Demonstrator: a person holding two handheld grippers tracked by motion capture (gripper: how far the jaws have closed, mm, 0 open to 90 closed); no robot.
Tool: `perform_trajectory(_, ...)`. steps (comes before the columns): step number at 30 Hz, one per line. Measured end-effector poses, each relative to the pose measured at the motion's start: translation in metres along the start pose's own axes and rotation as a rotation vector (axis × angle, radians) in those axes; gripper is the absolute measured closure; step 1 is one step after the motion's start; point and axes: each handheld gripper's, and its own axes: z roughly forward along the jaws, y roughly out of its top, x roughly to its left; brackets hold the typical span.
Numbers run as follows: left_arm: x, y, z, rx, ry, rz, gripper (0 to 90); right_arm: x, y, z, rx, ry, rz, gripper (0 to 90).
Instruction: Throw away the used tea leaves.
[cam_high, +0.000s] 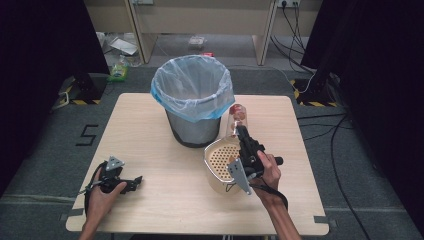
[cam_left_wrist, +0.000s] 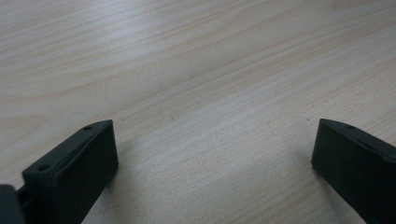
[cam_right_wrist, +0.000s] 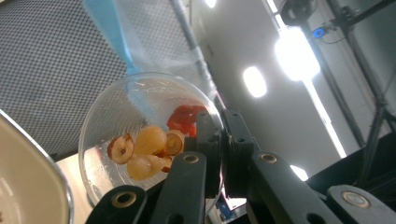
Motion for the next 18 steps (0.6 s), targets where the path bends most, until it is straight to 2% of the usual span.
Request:
perform_trajectory(1,0.0,0.0,0.0,0.0,0.0,0.0,0.0,0.001,0.0,0.0,0.002,-0.003,-0.013,87.5)
perform_trajectory(2,0.0,0.0,0.0,0.0,0.0,0.0,0.0,0.004,-0.001,0.0,0.006,0.0,0.002,87.5)
perform_trajectory(3,0.0,0.0,0.0,0.0,0.0,0.0,0.0,0.006,0.0,-0.002,0.0,-0.004,-0.006,87.5)
perform_trajectory(4,0.0,0.0,0.0,0.0,0.0,0.0,0.0,0.006,0.001,-0.001,-0.005,-0.005,-0.047,87.5)
perform_trajectory(5,0.0,0.0,0.0,0.0,0.001,0.001,0.0,0.006,0.001,-0.001,-0.005,-0.005,-0.047,87.5)
perform_trajectory(6,0.0,0.0,0.0,0.0,0.0,0.0,0.0,0.008,-0.003,0.0,0.015,-0.006,-0.025,87.6)
perform_trajectory(10,0.0,0.0,0.0,0.0,-0.001,0.0,0.0,0.009,0.0,-0.002,-0.012,-0.029,-0.047,87.6)
perform_trajectory(12,0.0,0.0,0.0,-0.001,0.0,0.0,0.0,0.009,0.001,0.0,-0.013,-0.058,-0.055,87.6)
perform_trajectory(14,0.0,0.0,0.0,0.0,-0.001,0.001,0.0,0.008,0.002,0.002,-0.015,-0.056,-0.075,87.5)
perform_trajectory(16,0.0,0.0,0.0,0.0,-0.001,0.002,0.0,0.01,-0.001,0.004,0.0,-0.046,-0.068,87.5)
perform_trajectory(17,0.0,0.0,0.0,0.0,-0.001,0.002,0.0,0.011,-0.001,0.002,-0.004,-0.053,-0.049,87.6)
perform_trajectory(18,0.0,0.0,0.0,-0.001,-0.002,0.001,0.0,0.011,0.001,-0.001,-0.025,-0.061,-0.07,87.5)
